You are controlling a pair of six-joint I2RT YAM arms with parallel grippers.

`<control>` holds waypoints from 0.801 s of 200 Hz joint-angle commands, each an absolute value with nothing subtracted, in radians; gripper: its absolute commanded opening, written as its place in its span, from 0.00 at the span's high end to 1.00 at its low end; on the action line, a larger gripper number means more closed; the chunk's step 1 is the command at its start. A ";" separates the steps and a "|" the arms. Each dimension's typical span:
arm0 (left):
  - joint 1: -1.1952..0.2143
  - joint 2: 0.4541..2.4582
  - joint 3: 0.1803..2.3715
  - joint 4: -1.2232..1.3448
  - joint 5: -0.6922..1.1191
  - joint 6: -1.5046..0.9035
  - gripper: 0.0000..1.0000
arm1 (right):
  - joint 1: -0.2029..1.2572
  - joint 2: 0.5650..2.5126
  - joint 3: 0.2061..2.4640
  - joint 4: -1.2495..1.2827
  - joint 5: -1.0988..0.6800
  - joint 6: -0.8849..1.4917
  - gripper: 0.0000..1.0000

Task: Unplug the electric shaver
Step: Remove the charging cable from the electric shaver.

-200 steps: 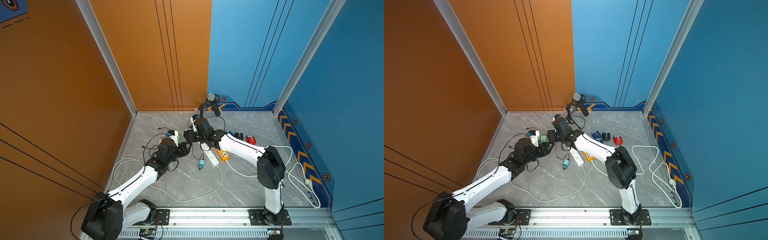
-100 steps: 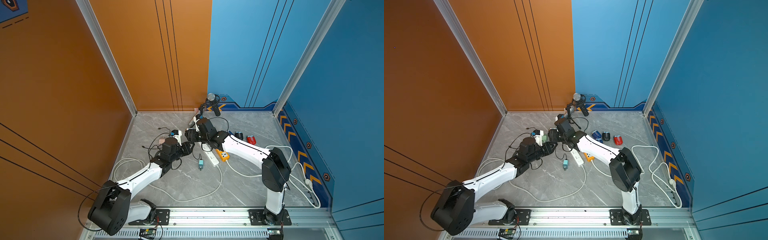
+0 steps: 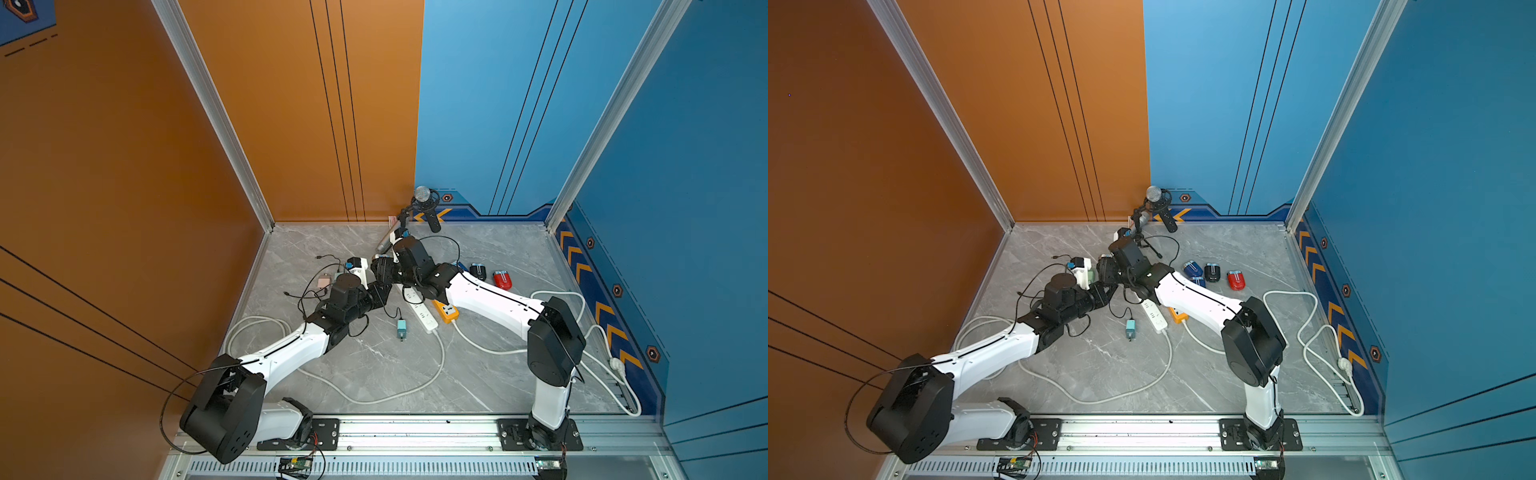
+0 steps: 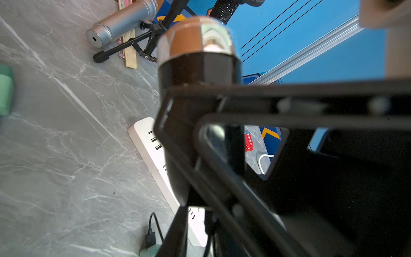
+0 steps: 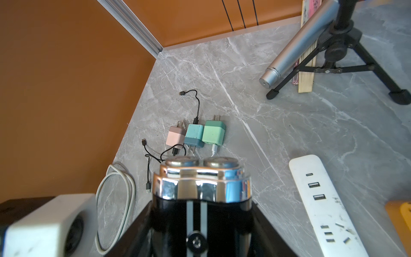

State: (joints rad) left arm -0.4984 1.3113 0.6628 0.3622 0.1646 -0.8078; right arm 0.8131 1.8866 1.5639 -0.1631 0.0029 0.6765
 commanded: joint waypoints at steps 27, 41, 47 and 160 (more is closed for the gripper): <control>-0.508 1.337 0.685 0.381 0.123 -0.813 1.00 | 0.821 1.841 1.556 -0.122 0.048 0.718 0.58; -0.508 1.336 0.679 0.380 0.124 -0.815 1.00 | 0.821 1.840 1.556 -0.116 0.062 0.725 0.59; -0.508 1.336 0.677 0.380 0.127 -0.815 1.00 | 0.822 1.839 1.555 -0.111 0.072 0.729 0.59; -0.520 1.279 0.589 0.379 0.177 -0.806 1.00 | 0.762 1.882 1.585 -0.069 0.113 0.793 0.64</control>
State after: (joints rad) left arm -0.5076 1.3064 0.6094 0.3931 0.1619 -0.8127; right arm 0.7769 1.8866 1.5600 -0.1181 0.0750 0.7723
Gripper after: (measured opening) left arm 0.068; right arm 0.602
